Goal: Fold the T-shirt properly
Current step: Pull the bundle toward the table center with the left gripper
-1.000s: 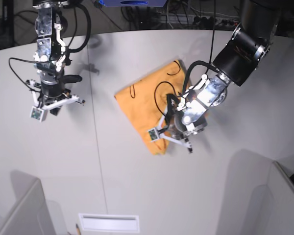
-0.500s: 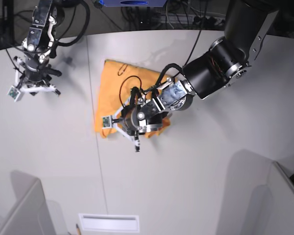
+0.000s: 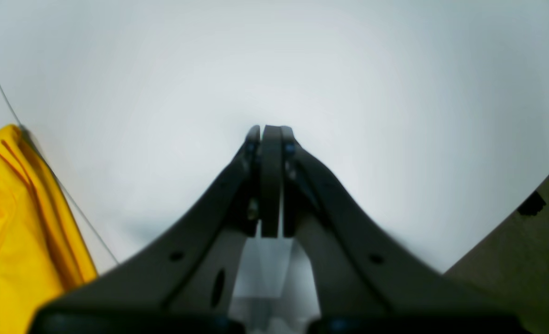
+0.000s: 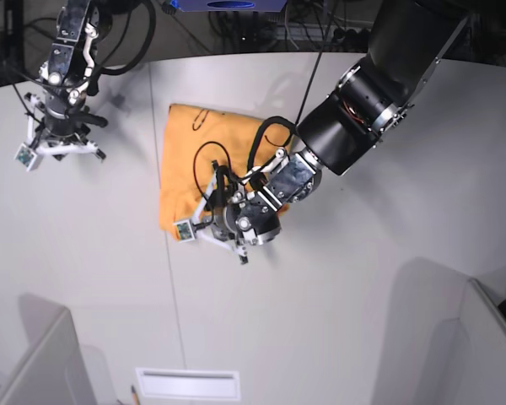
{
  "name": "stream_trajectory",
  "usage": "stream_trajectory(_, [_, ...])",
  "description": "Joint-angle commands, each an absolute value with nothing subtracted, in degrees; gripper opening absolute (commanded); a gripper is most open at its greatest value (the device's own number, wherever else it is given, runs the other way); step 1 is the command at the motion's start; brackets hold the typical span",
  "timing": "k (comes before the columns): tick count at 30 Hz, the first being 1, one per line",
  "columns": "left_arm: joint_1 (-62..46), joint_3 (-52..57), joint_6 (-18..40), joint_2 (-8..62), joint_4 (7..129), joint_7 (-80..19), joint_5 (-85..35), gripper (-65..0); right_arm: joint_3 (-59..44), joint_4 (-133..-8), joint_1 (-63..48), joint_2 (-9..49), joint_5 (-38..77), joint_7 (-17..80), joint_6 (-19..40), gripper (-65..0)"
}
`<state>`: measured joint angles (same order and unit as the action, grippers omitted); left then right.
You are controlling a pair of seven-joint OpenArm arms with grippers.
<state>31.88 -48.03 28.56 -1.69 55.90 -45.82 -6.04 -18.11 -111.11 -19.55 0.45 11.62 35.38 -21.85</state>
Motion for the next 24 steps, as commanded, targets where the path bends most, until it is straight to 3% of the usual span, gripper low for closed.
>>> stream_trajectory(1, [30.46,-48.75,29.41,-0.92,54.11,-50.07,-4.79,-65.0,-18.15,-112.22,-19.12,0.75,11.03,33.98,-21.67,-65.0])
stream_trajectory(9, [30.02,-47.87,29.32,-0.75,53.41,-50.51,-4.88,-65.0,-18.07,-112.04,-19.12,0.75,11.03,33.98,-21.67,-65.0])
stream_trajectory(15, [29.67,-40.48,29.32,-1.01,50.42,-53.67,-4.70,-65.0,-17.98,-112.04,-19.03,0.75,11.03,33.98,-20.62,-65.0])
stream_trajectory(24, [30.29,-46.46,29.41,-0.92,52.88,-53.49,-4.70,-65.0,-17.98,-111.96,-18.33,-0.31,11.03,33.98,-17.71,-65.0])
